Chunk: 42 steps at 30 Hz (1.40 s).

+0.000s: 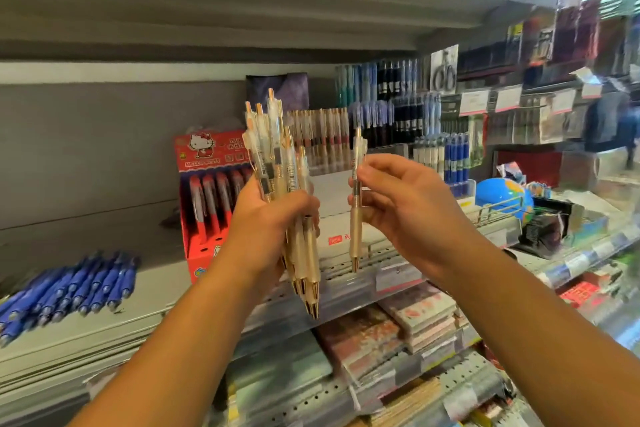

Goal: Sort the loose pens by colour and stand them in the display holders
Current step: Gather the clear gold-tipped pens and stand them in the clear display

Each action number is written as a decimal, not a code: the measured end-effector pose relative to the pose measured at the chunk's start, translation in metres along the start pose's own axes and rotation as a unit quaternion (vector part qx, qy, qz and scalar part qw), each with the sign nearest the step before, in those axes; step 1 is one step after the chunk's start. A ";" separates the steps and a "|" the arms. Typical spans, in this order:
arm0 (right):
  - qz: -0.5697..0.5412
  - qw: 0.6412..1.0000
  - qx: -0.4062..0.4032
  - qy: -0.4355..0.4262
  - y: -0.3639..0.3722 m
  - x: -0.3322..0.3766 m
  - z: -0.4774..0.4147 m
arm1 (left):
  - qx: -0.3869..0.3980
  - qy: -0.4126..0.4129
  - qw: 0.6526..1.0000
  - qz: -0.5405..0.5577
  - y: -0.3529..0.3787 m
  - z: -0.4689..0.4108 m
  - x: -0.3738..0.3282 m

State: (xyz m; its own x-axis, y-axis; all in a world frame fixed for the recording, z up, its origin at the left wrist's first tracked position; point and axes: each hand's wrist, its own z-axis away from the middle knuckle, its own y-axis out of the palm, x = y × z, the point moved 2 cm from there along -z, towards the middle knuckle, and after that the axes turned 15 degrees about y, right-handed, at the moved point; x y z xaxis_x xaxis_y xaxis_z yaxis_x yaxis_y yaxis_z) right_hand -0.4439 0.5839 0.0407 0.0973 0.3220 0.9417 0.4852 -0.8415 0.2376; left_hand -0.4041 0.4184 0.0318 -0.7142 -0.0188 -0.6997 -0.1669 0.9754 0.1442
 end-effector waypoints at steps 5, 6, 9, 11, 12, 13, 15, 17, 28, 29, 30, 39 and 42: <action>0.083 0.996 -0.005 -0.032 -0.008 -0.007 -0.057 | -0.022 0.019 0.999 -0.020 -0.010 -0.044 0.025; 0.098 0.994 -0.003 -0.042 -0.009 -0.007 -0.069 | -0.028 0.023 0.999 -0.016 -0.013 -0.054 0.028; 0.143 0.986 0.005 -0.090 -0.013 -0.002 -0.103 | -0.040 0.040 0.998 -0.035 -0.020 -0.080 0.038; 0.170 0.978 0.012 -0.123 -0.014 0.000 -0.124 | -0.043 0.049 0.996 -0.053 -0.024 -0.090 0.045; 0.181 0.974 0.014 -0.134 -0.013 0.000 -0.135 | -0.045 0.052 0.996 -0.059 -0.025 -0.094 0.049; 0.193 0.971 0.014 -0.143 -0.012 0.000 -0.146 | -0.048 0.053 0.996 -0.062 -0.026 -0.096 0.052; 0.210 0.965 0.018 -0.154 -0.009 -0.004 -0.167 | -0.058 0.049 0.995 -0.069 -0.027 -0.097 0.058; 0.229 0.960 0.022 -0.158 -0.005 -0.011 -0.187 | -0.078 0.045 0.992 -0.089 -0.029 -0.098 0.062; 0.230 0.955 0.091 -0.166 -0.009 -0.058 -0.238 | -0.188 0.037 0.965 -0.177 -0.024 -0.082 0.077; 0.225 0.956 0.089 -0.168 -0.009 -0.059 -0.240 | -0.189 0.040 0.963 -0.186 -0.024 -0.081 0.079; 0.224 0.956 0.085 -0.170 -0.008 -0.059 -0.241 | -0.189 0.042 0.962 -0.193 -0.025 -0.080 0.079; 0.350 0.919 0.104 -0.150 -0.001 -0.074 -0.241 | -0.164 0.045 0.967 -0.190 -0.028 -0.075 0.080; 0.402 0.902 0.111 -0.114 0.001 -0.080 -0.239 | -0.146 0.043 0.970 -0.191 -0.028 -0.074 0.081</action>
State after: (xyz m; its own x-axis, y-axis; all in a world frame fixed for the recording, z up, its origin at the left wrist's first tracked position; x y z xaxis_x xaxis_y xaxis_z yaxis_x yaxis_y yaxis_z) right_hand -0.6584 0.4536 0.0221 0.6588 -0.2522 0.7088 0.3369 -0.7435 -0.5777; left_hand -0.5072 0.3735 0.0228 -0.6149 -0.3965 -0.6817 -0.6064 0.7904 0.0872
